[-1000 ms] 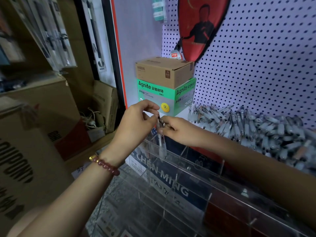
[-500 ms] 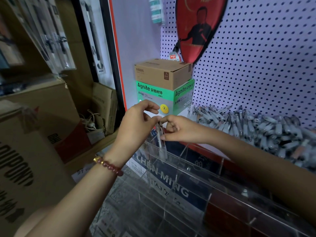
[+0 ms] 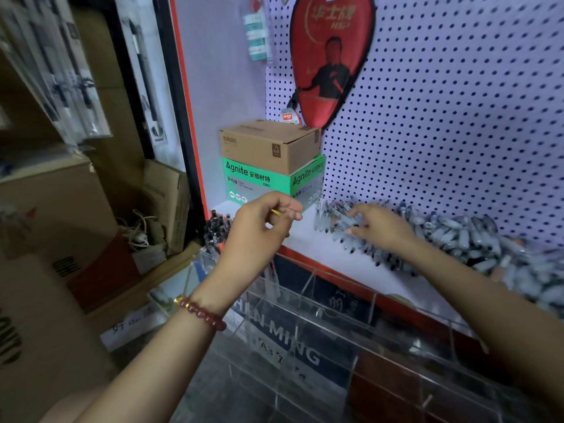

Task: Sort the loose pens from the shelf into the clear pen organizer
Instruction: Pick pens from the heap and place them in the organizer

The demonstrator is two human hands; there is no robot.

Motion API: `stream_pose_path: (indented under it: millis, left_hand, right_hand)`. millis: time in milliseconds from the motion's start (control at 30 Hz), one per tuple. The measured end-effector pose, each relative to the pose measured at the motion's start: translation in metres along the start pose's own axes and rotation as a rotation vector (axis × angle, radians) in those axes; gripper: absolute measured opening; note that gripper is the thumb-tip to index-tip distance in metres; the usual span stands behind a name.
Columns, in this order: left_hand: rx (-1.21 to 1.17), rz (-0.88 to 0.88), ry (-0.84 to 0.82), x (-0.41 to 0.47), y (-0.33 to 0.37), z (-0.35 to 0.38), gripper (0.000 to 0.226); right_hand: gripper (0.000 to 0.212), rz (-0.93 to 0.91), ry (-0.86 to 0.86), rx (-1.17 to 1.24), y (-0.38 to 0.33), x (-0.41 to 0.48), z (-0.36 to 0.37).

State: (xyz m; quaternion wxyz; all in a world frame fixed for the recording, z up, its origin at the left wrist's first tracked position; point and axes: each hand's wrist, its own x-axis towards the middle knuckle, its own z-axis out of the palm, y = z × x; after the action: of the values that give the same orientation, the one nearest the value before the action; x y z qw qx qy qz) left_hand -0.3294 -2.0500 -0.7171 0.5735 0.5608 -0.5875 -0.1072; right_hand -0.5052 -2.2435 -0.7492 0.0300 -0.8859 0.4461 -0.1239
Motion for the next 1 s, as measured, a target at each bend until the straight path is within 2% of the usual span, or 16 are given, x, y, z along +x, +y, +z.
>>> stream_pose_path:
  millis: [133,233,333,433,500,567,667,800,900,933,1000]
  left_hand:
    - [-0.047,0.002,-0.024,0.002,0.003,0.012,0.033]
    - [-0.070,-0.007,-0.075,0.001,0.006,0.018,0.032]
    - [-0.106,-0.032,-0.122,0.000,0.006,0.023,0.028]
    - [-0.194,-0.085,-0.181,0.000,0.007,0.029,0.028]
    - [-0.296,-0.143,-0.213,0.000,0.008,0.032,0.028]
    - [-0.386,-0.171,-0.220,0.001,0.009,0.035,0.030]
    - [-0.446,-0.198,-0.149,0.004,0.010,0.037,0.032]
    - [-0.538,-0.277,-0.020,0.012,0.012,0.034,0.028]
    - [-0.485,-0.193,0.037,0.015,0.014,0.028,0.025]
    - [-0.458,-0.164,0.053,0.016,0.015,0.026,0.023]
    - [-0.417,-0.137,0.084,0.016,0.014,0.024,0.020]
  right_hand:
    - [0.026,-0.004,0.120,-0.193,-0.002,0.004,0.014]
    - [0.022,-0.016,0.159,-0.216,-0.004,0.003,0.010]
    - [0.014,0.032,0.254,-0.097,-0.005,0.003,-0.001]
    - [0.018,0.131,0.288,0.256,-0.011,0.007,-0.025]
    - [0.025,0.183,0.210,0.633,-0.019,0.008,-0.047]
    - [0.012,0.191,0.012,0.973,-0.029,0.005,-0.067]
    - [0.006,0.036,-0.300,1.152,-0.044,-0.002,-0.082]
    - [0.006,-0.203,-0.535,1.072,-0.064,-0.013,-0.085]
    - [0.016,-0.282,-0.651,0.992,-0.067,-0.014,-0.086]
    - [0.018,-0.262,-0.608,0.917,-0.065,-0.011,-0.083]
    - [0.020,-0.182,-0.333,0.587,-0.053,-0.002,-0.066]
